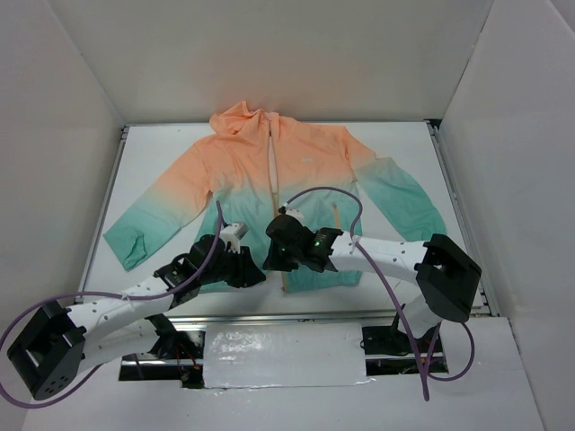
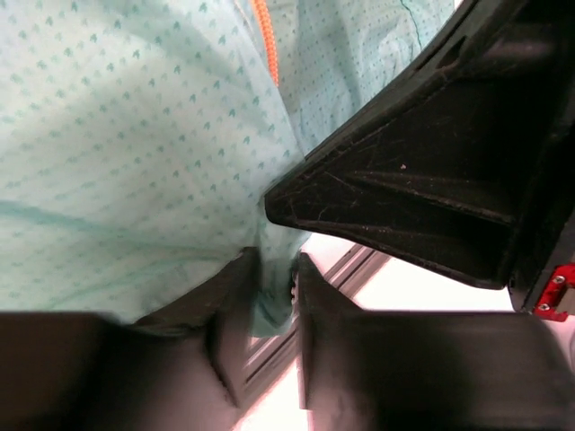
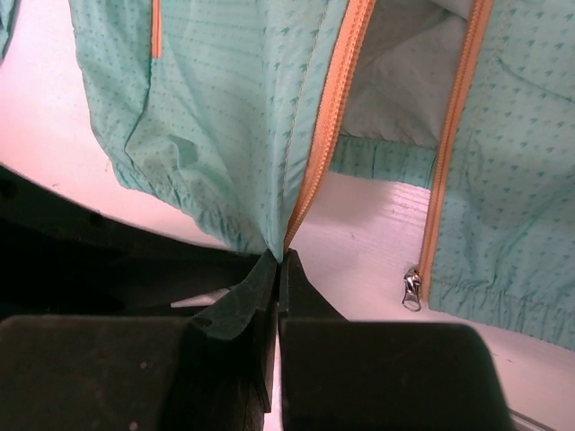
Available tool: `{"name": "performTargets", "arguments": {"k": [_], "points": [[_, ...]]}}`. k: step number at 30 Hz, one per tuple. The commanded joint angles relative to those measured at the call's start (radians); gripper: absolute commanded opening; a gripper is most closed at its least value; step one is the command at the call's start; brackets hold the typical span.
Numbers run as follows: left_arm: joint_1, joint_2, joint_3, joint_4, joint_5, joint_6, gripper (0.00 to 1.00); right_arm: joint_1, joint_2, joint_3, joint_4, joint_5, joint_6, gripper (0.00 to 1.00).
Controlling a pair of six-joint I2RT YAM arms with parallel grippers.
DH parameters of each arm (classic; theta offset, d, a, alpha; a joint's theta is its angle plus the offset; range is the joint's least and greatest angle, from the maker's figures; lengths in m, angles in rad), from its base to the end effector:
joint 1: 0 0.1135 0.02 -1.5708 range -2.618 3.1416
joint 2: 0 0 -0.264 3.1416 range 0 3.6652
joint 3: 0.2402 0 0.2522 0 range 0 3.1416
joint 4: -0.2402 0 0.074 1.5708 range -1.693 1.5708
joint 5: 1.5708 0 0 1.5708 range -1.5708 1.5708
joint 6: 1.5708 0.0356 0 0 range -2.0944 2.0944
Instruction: Zip up the jacket
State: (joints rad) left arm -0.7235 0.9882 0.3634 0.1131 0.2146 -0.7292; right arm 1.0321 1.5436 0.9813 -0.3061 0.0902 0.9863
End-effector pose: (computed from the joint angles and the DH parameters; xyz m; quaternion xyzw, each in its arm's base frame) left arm 0.1474 -0.1403 0.1861 0.0517 0.8582 -0.4027 0.3141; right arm 0.1683 0.2754 0.2140 -0.0060 0.9381 0.2683 0.2189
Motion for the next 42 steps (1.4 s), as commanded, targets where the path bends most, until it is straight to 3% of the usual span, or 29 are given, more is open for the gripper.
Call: {"name": "performTargets", "arguments": {"k": [1,5,7,8,10,11,14,15,19,24,28,35,42], "points": [[-0.004,0.012,-0.011,0.049,0.009,0.027,0.32,0.009,-0.008,0.022,0.03,0.0,0.0,0.0],[-0.004,0.012,-0.015,0.063,0.015,0.03,0.17,0.011,-0.01,0.02,0.027,0.005,-0.002,0.0],[-0.004,0.017,-0.02,0.082,0.035,0.028,0.01,0.011,-0.019,0.01,0.042,-0.009,-0.001,0.01],[-0.004,0.02,-0.021,0.103,0.046,0.019,0.0,0.008,-0.026,0.002,0.056,-0.018,-0.003,0.02],[-0.004,0.021,-0.027,0.126,0.075,0.004,0.0,0.011,-0.049,-0.038,0.096,-0.02,-0.009,0.26],[-0.004,0.021,-0.029,0.141,0.081,-0.01,0.0,0.008,-0.092,-0.082,0.122,-0.023,-0.017,0.61],[-0.004,0.0,-0.035,0.142,0.082,-0.053,0.0,-0.001,-0.181,-0.128,0.137,0.031,-0.023,0.79],[-0.002,-0.019,-0.037,0.135,0.075,-0.07,0.0,-0.004,-0.204,-0.135,0.106,0.055,-0.028,0.81],[-0.002,-0.103,-0.088,0.163,0.069,-0.189,0.0,-0.015,-0.306,-0.187,0.068,0.123,-0.081,0.82],[-0.001,-0.232,-0.19,0.275,0.071,-0.361,0.0,-0.021,-0.35,-0.317,0.234,-0.044,-0.147,0.79],[-0.001,-0.286,-0.236,0.332,0.06,-0.441,0.0,-0.02,-0.352,-0.346,0.248,-0.067,-0.164,0.76],[-0.001,-0.336,-0.265,0.326,0.003,-0.518,0.0,-0.02,-0.313,-0.257,-0.091,0.134,-0.146,0.69],[-0.001,-0.376,-0.307,0.301,-0.083,-0.621,0.0,-0.015,-0.287,-0.25,-0.195,0.149,-0.166,0.55]]}}
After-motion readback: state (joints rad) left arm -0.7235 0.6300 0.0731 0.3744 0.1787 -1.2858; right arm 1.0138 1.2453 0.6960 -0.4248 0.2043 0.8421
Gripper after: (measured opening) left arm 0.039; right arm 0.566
